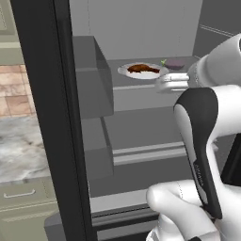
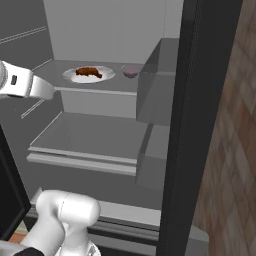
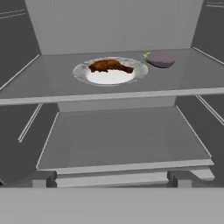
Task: Retrieve the chicken drumstick from the fridge and place it on the saucepan with marinade on the stove.
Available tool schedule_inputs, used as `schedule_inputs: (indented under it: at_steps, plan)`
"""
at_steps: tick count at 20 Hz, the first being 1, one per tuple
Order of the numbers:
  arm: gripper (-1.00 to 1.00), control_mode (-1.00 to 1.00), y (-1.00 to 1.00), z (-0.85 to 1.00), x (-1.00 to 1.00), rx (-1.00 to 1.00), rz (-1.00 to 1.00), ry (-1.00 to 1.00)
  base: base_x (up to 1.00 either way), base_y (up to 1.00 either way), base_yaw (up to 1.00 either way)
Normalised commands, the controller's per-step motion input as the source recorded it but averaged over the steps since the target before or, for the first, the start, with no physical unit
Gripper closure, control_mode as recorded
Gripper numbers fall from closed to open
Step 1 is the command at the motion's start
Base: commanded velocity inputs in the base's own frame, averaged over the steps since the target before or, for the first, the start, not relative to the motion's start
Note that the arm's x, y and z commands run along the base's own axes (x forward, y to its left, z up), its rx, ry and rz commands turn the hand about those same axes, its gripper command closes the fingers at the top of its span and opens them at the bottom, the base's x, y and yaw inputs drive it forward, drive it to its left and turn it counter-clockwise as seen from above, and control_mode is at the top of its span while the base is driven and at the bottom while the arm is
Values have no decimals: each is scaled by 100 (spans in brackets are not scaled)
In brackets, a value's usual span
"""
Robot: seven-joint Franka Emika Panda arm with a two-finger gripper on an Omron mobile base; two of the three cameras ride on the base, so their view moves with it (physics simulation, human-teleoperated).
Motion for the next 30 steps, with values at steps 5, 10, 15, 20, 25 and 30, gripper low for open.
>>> schedule_inputs:
  at_steps: [5,10,15,20,25,30]
  plan:
    - [-100,-100,0,8,33,0,-5,-2,0,0,0]
    - [-100,-100,5,4,39,0,-3,-3,0,0,0]
    - [-100,-100,4,0,26,0,-1,-3,0,0,0]
    - [-100,-100,0,0,21,0,0,-3,0,0,0]
    - [-100,-100,0,2,26,0,0,0,0,0,0]
    - [-100,-100,0,4,30,0,0,0,0,0,0]
